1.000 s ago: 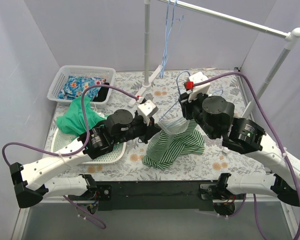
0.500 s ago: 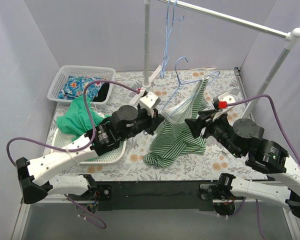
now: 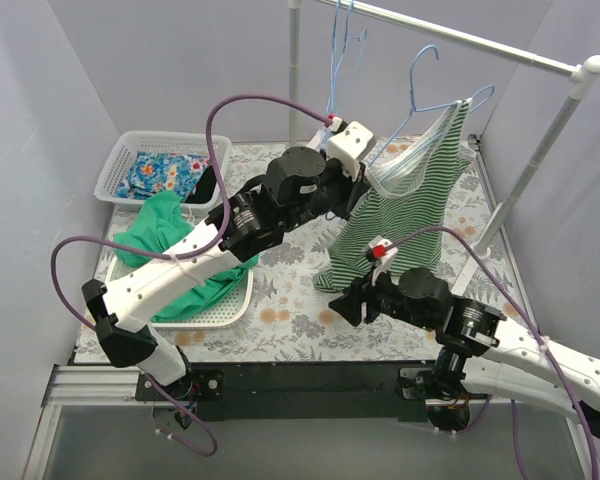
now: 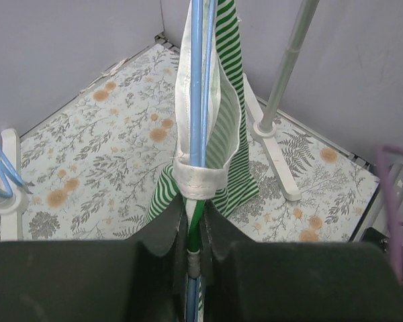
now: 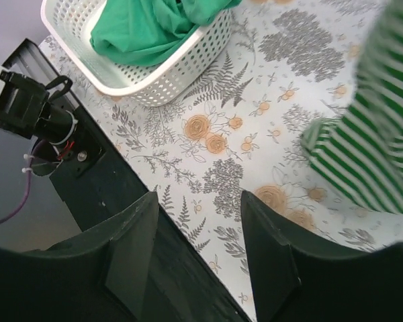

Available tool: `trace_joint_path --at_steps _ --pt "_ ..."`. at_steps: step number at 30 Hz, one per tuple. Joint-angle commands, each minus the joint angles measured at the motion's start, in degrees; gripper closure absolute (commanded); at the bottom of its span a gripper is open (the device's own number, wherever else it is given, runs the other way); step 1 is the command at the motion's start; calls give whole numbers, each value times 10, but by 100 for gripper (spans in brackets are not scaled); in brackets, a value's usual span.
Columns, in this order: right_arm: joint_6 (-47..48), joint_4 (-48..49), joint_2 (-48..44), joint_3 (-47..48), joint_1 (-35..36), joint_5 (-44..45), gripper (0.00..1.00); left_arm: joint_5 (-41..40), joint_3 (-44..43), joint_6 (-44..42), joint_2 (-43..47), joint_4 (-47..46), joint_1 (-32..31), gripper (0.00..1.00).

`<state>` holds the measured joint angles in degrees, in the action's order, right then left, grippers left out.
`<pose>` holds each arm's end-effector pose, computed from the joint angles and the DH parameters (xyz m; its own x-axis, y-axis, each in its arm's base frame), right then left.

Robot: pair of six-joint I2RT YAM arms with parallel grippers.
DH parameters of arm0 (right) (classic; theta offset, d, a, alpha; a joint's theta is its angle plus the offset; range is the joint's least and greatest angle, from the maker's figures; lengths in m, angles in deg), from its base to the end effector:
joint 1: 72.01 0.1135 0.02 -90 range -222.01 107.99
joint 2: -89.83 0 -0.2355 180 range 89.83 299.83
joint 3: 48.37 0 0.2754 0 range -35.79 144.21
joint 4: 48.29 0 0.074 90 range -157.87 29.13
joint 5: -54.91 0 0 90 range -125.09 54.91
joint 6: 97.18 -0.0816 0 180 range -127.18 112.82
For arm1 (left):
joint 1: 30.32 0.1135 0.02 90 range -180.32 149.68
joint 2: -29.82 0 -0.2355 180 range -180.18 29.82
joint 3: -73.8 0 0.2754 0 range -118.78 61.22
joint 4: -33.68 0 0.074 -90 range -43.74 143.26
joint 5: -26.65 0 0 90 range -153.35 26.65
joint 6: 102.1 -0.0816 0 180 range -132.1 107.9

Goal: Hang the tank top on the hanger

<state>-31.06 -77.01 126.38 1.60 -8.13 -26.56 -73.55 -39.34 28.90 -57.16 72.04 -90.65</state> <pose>0.1200 0.2173 0.2768 -0.4402 0.0116 -0.8978 -0.7073 0.6115 0.3547 0.2133 -0.3453 0.4375 -0.5838 -0.2797 -0.7622 0.5121 0.6016 -0.6130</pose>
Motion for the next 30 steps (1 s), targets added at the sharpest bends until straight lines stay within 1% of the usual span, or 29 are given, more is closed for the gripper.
trace_joint_path --at_steps 1,3,4,5,6,11,13,22,30 --pt "-35 154 40 -37 3 -42 41 21 -104 -21 -42 40 -2 100" --pt "-37 197 67 -55 3 -34 42 25 -154 -21 -67 48 -3 100" --pt "-35 213 75 -61 3 -31 43 24 -176 -21 -95 52 -3 100" --pt "-34 224 91 -65 3 -27 43 22 -195 -21 -109 59 -4 100" --pt "-35 231 100 -70 3 -23 43 20 -235 -24 -123 64 -5 100" --pt "-44 274 147 -94 3 8 46 -7 -336 -35 -217 74 -21 100" --pt "-47 285 156 -102 4 11 47 -16 -370 -42 -237 74 -26 100" --pt "-64 311 171 -136 3 31 48 -41 -399 -65 -296 23 -31 100" --pt "-78 317 184 -139 3 20 49 -58 -402 -79 -311 -32 -31 100"
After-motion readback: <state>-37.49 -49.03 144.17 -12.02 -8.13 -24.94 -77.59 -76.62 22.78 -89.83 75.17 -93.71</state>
